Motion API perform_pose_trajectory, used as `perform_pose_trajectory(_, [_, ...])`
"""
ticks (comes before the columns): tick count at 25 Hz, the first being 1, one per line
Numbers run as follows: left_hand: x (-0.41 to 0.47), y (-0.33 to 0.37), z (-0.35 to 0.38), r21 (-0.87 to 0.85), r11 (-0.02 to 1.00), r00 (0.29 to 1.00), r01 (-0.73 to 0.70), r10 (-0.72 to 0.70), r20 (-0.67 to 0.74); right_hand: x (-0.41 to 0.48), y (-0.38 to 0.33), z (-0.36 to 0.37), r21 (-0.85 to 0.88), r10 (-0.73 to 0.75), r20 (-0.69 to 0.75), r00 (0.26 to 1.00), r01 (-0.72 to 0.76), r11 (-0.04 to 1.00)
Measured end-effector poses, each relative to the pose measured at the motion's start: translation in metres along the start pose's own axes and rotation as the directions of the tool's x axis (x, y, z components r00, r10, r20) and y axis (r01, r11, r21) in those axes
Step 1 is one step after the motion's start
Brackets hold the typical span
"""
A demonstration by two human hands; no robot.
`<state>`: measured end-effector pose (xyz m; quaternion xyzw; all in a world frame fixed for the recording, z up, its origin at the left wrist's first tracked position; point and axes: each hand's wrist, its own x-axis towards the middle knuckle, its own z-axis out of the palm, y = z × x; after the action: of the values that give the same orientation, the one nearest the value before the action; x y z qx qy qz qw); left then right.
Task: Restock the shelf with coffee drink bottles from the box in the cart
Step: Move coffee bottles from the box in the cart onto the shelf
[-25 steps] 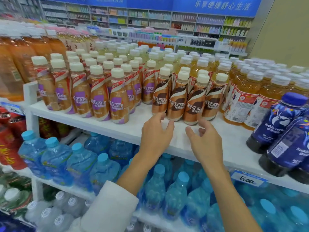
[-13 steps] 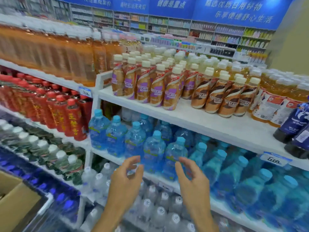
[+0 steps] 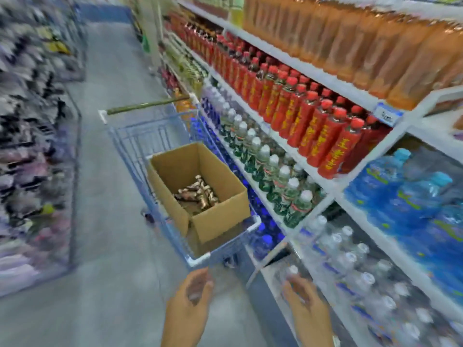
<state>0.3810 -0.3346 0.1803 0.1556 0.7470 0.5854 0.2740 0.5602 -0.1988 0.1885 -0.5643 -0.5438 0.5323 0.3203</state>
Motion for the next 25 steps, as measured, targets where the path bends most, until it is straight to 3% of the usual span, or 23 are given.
perform_pose_trajectory(6, [0.045, -0.014, -0.054, -0.064, 0.990, 0.971, 0.123, -0.133, -0.201, 0.021, 0.011, 0.103, -0.253, 0.104, 0.268, 0.958, -0.035, 0.967])
perform_pose_trajectory(11, [0.111, 0.001, -0.053, -0.029, 0.985, 0.960, 0.173, -0.175, -0.218, 0.078, -0.015, 0.158, -0.254, 0.137, 0.414, 0.900, -0.031, 0.967])
perform_pose_trajectory(19, [0.246, 0.040, -0.038, 0.088, 0.978, 0.974, 0.191, -0.177, -0.144, 0.191, -0.068, 0.229, -0.317, 0.119, 0.484, 0.867, 0.047, 0.947])
perform_pose_trajectory(25, [0.356, 0.028, -0.018, 0.134, 0.964, 0.973, 0.231, -0.230, -0.023, 0.254, -0.073, 0.277, -0.401, 0.219, 0.365, 0.905, -0.060, 0.914])
